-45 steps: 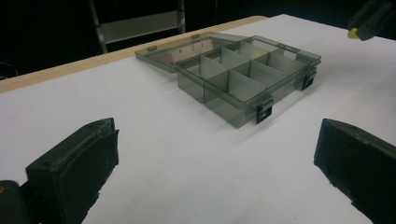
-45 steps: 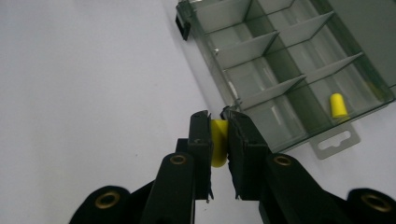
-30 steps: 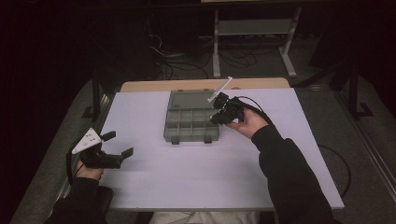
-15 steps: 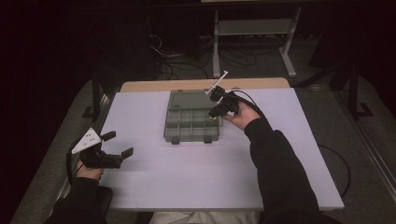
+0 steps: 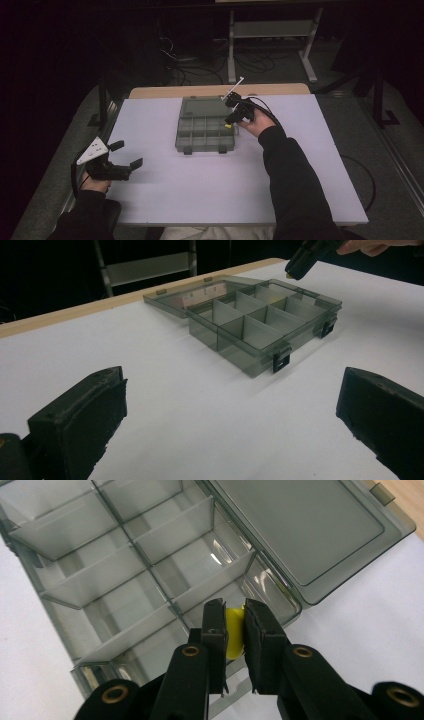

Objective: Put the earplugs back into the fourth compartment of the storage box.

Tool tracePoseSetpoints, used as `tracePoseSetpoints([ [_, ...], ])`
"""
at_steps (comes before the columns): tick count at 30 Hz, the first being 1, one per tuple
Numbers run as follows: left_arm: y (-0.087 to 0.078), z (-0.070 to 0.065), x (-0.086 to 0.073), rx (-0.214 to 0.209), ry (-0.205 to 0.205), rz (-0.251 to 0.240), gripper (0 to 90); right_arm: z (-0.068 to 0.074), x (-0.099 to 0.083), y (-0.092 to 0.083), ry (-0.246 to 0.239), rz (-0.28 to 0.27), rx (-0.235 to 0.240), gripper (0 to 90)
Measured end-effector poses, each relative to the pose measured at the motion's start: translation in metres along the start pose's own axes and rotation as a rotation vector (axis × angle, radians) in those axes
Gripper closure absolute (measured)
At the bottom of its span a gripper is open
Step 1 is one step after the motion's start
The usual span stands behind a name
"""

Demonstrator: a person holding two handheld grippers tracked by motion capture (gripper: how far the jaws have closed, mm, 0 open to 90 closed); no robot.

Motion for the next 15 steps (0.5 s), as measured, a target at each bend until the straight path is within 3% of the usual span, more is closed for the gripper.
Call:
tracePoseSetpoints([
  [8,0.0,0.0,0.0,-0.001,0.001,0.0,0.0,0.0,0.002,0.01,-0.009,-0.001,-0.001,77.9],
  [15,0.0,0.0,0.0,-0.002,0.004,0.002,0.0,-0.002,0.002,0.009,0.006,-0.022,-0.03,64.1],
])
Point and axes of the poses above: each handheld gripper's, and its own axes: y roughly forward along the jaws, x roughly out of its top, z roughly to its left, the point moved 4 cm from there along y, roughly forward along the jaws, and after that the axes turned 12 degrees about y, right-handed, at the moved point
